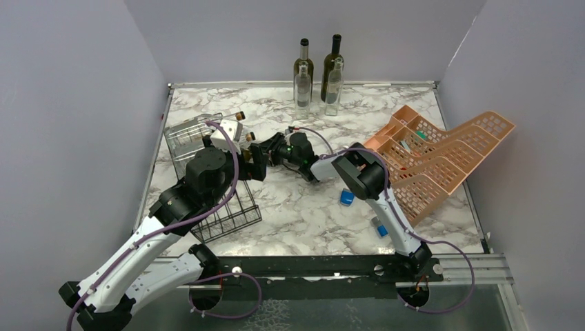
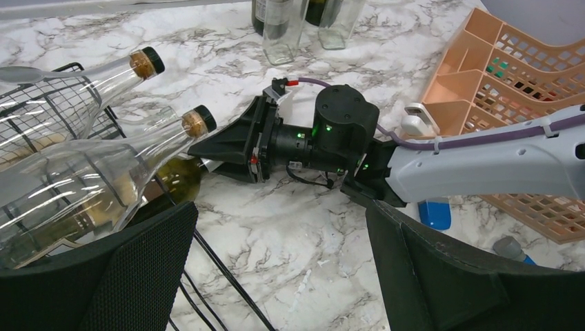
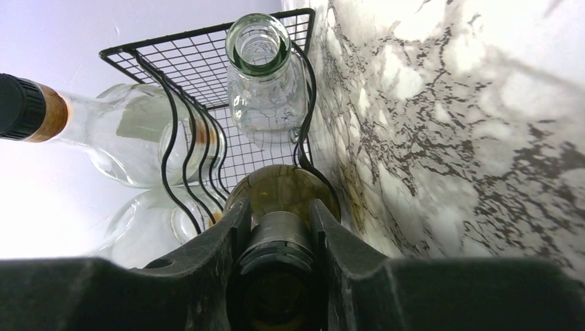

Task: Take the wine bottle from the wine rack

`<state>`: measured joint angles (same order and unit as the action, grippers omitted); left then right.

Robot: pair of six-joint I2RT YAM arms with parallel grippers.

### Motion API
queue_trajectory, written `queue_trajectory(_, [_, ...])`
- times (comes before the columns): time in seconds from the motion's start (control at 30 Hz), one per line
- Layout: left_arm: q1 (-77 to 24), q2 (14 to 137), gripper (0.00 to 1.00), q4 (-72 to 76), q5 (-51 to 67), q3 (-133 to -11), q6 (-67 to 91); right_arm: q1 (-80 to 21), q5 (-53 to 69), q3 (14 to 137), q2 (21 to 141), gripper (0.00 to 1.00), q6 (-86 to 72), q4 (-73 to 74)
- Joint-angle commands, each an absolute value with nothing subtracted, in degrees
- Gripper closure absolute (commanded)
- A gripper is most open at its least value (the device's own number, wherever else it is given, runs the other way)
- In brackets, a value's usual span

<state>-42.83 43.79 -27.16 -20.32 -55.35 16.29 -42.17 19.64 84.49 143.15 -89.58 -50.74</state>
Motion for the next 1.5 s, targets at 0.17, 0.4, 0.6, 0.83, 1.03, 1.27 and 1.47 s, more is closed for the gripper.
queue_trajectory(0.17, [-42.6, 43.4, 0.01, -27.6, -20.3, -56.0, 16.6, -39.8, 19.7, 77.6, 137.4, 0.71, -91.0, -54.5])
queue_trajectory(0.4, [-42.7, 44.5, 0.02, -27.6, -20.1, -56.8, 16.6, -37.3, 21.3, 72.6, 133.0, 0.72, -87.8, -55.6])
queue_trajectory(0.6, [-42.7, 44.4, 0.02, -27.5, -20.3, -57.6, 17.1, -33.8, 23.0, 67.2, 128.8, 0.72, -85.5, -56.7])
queue_trajectory(0.83, [-42.6, 44.8, 0.02, -27.6, -20.3, -57.9, 17.5, -28.9, 26.0, 62.3, 124.5, 0.75, -83.0, -57.9])
queue_trajectory(1.03, [-42.6, 44.9, 0.02, -27.4, -20.2, -57.9, 18.3, -25.0, 27.3, 57.6, 119.3, 0.75, -79.5, -55.2])
queue_trajectory(1.27, [-42.6, 45.1, 0.02, -27.1, -19.7, -58.0, 18.7, -22.3, 27.0, 57.1, 111.5, 0.75, -68.8, -42.5])
queue_trajectory(1.47, [-42.7, 44.4, 0.02, -27.0, -19.7, -57.5, 18.4, -18.0, 27.4, 57.8, 103.8, 0.75, -60.2, -30.7])
